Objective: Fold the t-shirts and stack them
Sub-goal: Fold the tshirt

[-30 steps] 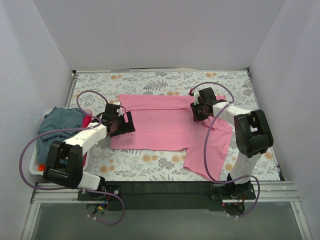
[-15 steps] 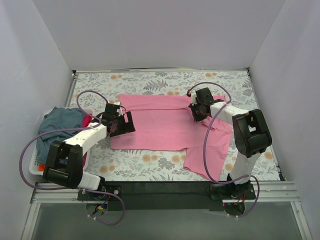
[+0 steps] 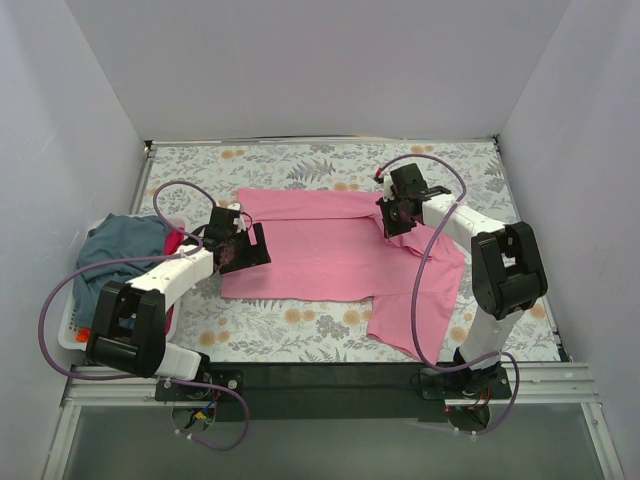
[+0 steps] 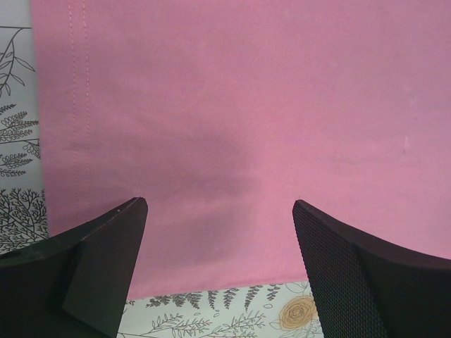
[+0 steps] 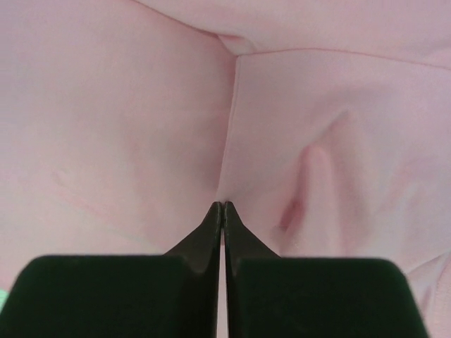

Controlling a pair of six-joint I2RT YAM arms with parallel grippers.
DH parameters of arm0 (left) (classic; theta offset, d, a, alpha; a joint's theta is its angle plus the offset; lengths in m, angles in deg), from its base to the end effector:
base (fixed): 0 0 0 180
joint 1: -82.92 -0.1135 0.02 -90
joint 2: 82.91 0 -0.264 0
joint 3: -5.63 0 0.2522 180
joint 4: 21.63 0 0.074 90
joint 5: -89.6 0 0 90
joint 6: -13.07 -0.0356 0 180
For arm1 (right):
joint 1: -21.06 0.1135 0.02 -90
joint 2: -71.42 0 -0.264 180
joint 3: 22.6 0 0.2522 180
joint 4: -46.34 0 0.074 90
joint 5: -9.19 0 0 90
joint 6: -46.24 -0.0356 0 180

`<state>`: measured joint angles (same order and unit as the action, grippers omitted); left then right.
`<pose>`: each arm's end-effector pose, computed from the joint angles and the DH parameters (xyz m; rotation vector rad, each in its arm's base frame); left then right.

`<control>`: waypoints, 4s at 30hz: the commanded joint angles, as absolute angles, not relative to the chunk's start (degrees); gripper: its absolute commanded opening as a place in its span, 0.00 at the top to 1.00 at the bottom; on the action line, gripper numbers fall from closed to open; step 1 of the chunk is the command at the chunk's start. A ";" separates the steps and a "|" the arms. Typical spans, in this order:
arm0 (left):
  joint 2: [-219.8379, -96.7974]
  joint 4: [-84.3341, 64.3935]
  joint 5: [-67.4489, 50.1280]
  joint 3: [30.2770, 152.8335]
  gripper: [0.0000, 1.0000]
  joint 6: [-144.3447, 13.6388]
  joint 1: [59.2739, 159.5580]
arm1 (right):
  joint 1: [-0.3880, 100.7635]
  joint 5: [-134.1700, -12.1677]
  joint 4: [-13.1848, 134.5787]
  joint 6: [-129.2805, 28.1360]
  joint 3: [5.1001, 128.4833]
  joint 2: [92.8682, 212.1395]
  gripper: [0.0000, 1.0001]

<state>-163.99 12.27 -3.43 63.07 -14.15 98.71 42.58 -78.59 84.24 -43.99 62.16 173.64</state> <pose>0.2582 -0.0750 0.1807 -1.0506 2.4686 -0.5494 0.3518 0.1402 0.2057 -0.4858 2.5012 0.1984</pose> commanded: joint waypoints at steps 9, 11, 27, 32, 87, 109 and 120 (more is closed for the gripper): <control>-163.68 12.79 -3.83 64.74 0.22 -15.06 98.91 | 43.47 -71.14 87.17 -52.45 65.16 175.40 0.92; -163.60 12.79 -3.83 64.74 0.22 -15.06 98.91 | 43.47 -71.40 87.26 -53.16 65.51 175.66 0.91; -164.90 11.65 -1.20 74.21 0.22 -12.77 98.82 | 32.06 -67.82 85.33 -54.30 71.31 174.25 0.53; -175.52 9.89 0.13 87.13 0.23 -11.55 96.63 | 23.62 -62.89 79.02 -55.97 71.75 176.10 0.58; -162.47 21.55 4.52 77.76 0.20 -7.41 95.31 | 11.22 -77.20 86.80 -59.58 49.28 153.00 0.46; -159.71 20.61 5.05 59.55 0.35 -4.69 96.27 | 11.22 -80.55 88.58 -62.04 34.75 139.71 0.57; -161.58 18.77 4.79 58.33 0.68 -5.13 96.72 | 11.22 -82.92 87.00 -61.95 33.44 142.17 0.57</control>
<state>-161.94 20.14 4.88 58.61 -4.97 96.30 11.35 -81.89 89.38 -61.52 34.12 141.46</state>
